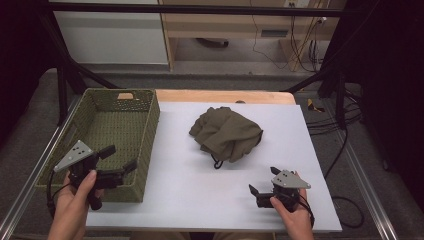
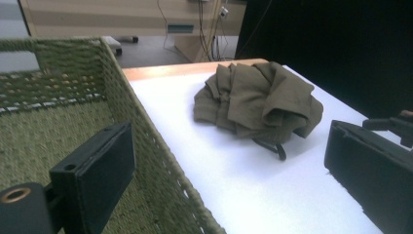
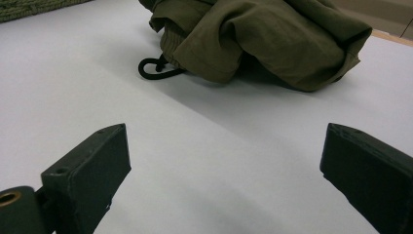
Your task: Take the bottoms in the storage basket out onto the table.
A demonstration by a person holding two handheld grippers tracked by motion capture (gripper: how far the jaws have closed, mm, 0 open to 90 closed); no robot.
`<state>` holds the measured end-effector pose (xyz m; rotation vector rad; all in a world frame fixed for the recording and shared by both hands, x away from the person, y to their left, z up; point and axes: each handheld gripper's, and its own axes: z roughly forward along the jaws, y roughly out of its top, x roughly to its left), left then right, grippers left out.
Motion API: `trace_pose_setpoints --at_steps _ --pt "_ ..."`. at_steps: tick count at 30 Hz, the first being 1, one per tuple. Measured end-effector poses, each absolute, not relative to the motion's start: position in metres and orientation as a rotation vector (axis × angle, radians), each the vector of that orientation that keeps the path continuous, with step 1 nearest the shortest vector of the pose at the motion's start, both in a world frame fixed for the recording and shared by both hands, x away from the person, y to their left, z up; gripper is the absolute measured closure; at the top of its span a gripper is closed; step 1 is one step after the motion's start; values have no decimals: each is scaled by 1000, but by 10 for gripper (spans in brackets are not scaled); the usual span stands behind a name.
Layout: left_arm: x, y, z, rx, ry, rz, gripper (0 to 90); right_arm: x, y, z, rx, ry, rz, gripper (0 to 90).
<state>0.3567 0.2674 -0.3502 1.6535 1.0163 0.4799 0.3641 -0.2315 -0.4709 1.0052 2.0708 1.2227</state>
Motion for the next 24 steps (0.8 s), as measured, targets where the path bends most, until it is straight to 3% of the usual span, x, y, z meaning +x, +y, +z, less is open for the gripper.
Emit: trace_pose_setpoints --at_steps 24 --pt "360 244 -380 1727 1009 445 50 364 -231 -471 999 2076 1222 45"
